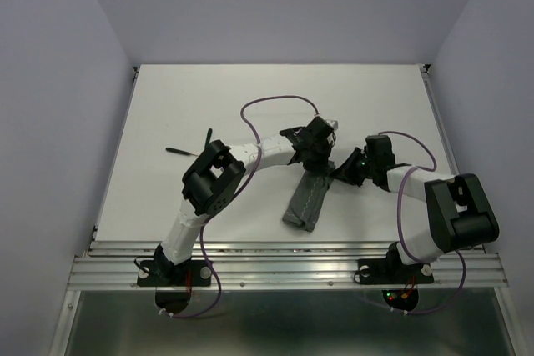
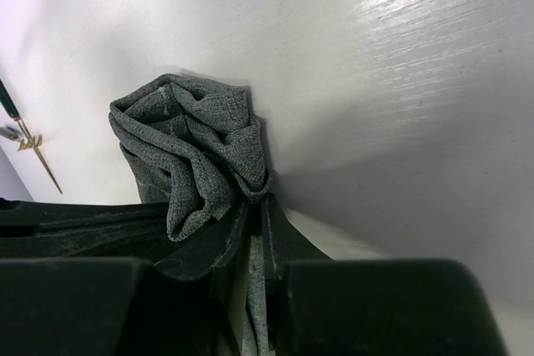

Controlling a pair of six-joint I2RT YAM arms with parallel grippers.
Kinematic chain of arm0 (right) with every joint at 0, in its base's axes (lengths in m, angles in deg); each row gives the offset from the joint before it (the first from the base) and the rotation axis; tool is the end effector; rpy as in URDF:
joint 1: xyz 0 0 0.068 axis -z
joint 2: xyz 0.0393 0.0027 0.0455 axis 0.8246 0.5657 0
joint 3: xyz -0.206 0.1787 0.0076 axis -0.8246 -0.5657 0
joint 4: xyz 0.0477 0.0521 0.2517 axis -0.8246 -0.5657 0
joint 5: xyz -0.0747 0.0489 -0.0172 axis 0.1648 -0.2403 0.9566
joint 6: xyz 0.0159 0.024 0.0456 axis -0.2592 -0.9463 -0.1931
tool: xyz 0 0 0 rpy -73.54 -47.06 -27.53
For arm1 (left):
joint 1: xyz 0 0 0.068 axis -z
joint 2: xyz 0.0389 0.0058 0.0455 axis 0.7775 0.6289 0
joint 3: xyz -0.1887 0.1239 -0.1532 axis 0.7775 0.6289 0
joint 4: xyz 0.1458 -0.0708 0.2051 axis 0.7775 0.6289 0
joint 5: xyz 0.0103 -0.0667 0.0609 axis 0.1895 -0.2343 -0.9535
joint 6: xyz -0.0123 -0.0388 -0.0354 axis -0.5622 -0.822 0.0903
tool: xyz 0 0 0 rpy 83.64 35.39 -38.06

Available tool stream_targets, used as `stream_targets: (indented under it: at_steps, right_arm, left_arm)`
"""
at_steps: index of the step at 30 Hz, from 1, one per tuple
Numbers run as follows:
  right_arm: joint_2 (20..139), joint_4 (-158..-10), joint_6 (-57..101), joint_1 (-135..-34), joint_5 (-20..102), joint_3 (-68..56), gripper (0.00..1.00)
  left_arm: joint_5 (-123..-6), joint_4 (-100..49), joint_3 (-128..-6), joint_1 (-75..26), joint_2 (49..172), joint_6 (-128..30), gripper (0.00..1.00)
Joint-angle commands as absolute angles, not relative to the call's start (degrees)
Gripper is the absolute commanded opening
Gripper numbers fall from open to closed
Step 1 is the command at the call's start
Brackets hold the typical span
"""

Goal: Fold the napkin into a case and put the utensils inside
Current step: Stuff the top corner of the smaller-rectangle-folded napkin into the folded napkin.

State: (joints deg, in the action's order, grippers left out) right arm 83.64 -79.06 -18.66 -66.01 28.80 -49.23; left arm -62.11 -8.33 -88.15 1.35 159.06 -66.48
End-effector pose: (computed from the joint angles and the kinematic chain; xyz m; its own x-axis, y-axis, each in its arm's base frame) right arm 0.2579 0.0599 0.1361 -0.7871 0.5610 -0.2564 0.2839 0.6985 0.6569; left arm 0.2909 -0.3879 0.1847 -0.7917 0.2508 -0.5571 0.5429 0.7070 -0.4532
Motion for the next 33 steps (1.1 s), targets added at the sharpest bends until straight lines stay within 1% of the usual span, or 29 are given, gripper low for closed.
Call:
stream_targets:
  at_steps: [1,2,3,4,6,7,10,13,18,25,29,33]
  right_arm:
    - [78.5,-85.1,-13.8,-65.8,32.2,-45.5,0.20]
    - [77.6,-86.5,-12.6,-65.8,32.7,-45.0,0.23]
    - [76.8,-88.2,-11.1,-65.8,33.2,-44.4,0.23]
    - [75.4,-91.0,-8.3,-65.8,33.8,-43.4,0.33]
    - [74.1,-93.8,-5.7,-65.8,34.5,-42.5,0.38]
    - [73.6,-94.9,-3.4,-65.8,35.1,-42.2,0.39]
    - [71.7,-98.8,0.0,-65.8,36.1,-41.6,0.39]
    - [69.2,-102.2,0.1,-65.8,36.6,-41.8,0.39]
    - [63.0,-107.4,-2.0,-65.8,39.8,-42.9,0.39]
    - [53.6,-115.3,-6.2,-65.8,42.8,-42.9,0.41]
    - [53.5,-117.7,-5.7,-65.8,42.5,-42.1,0.39]
    - [53.5,-117.0,-5.2,-65.8,40.5,-43.0,0.38]
  left_arm:
    - [-60.8,-9.0,-86.0,0.8,155.2,-68.8,0.00]
    - [-60.6,-9.6,-85.4,0.4,155.2,-69.5,0.00]
    - [-60.4,-10.2,-84.6,0.1,154.2,-71.5,0.00]
    - [-59.7,-12.1,-82.6,-0.8,153.0,-72.7,0.00]
    - [-57.9,-14.5,-80.5,-1.4,151.8,-76.1,0.00]
    - [-57.5,-15.5,-79.7,-1.8,151.3,-76.9,0.00]
    - [-56.2,-17.8,-78.3,-1.9,150.3,-78.1,0.00]
    - [-52.6,-19.0,-78.9,-1.9,151.0,-77.3,0.00]
    - [-43.8,-19.5,-81.1,-1.7,154.8,-73.3,0.00]
    - [-35.3,-17.3,-86.4,-0.8,161.0,-66.4,0.00]
    - [-34.0,-13.6,-89.1,-0.2,163.3,-61.8,0.00]
    - [-35.6,-13.8,-88.2,-0.2,161.7,-61.1,0.00]
